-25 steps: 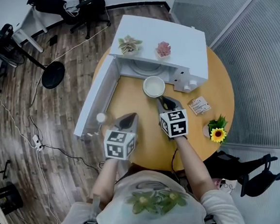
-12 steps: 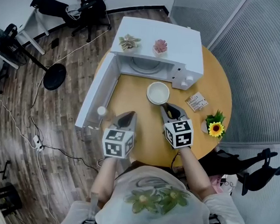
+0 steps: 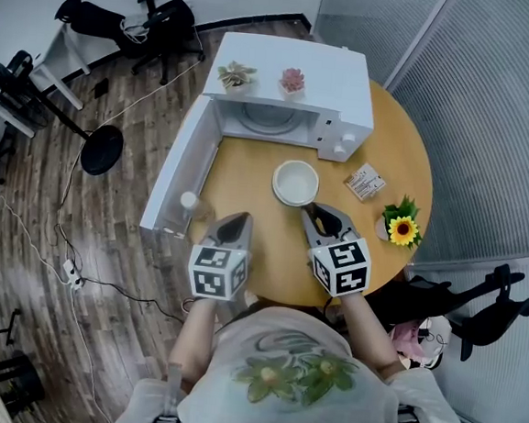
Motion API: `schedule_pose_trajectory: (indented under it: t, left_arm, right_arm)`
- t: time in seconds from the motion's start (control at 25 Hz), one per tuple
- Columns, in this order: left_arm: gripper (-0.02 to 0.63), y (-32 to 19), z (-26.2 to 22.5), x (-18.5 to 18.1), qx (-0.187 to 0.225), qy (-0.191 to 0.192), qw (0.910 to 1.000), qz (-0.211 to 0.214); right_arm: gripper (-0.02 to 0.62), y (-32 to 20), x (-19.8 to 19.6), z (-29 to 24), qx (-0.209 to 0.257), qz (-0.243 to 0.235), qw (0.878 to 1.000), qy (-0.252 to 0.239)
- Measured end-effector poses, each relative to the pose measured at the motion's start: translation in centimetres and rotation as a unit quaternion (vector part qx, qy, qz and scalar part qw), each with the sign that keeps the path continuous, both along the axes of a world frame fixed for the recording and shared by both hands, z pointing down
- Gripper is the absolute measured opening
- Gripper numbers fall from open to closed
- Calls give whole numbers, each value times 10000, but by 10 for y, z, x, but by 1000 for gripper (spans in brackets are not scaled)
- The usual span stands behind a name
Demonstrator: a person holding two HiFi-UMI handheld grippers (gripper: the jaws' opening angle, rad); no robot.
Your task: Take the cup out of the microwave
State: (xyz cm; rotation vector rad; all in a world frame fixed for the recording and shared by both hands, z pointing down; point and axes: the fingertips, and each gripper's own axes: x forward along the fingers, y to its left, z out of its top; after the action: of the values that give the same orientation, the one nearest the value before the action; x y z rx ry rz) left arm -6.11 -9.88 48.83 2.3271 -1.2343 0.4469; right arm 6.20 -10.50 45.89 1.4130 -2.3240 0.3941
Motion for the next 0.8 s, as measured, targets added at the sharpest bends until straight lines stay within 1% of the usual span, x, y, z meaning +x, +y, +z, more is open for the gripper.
schedule_pose_trajectory:
  t: [0.16,0.28,0.52,0.8]
  left_arm:
    - [2,8,-2,-2,34,-29,10000,-32]
    - [2,12,-3,-5,60,-40,9999,-75]
    - [2,23,-2,-8,67,-55,9999,-126]
    - [2,31,-2,-14,66,-79,9997,-210]
  right_arm:
    - [71,14,-1,-7,165,-78,9998,4]
    - [71,21,-3,-9,204,-142,9997,11]
    - [71,32,-6,-7,200,-203,9996,34]
    - [71,40,-9,2,85,-288,9995,38]
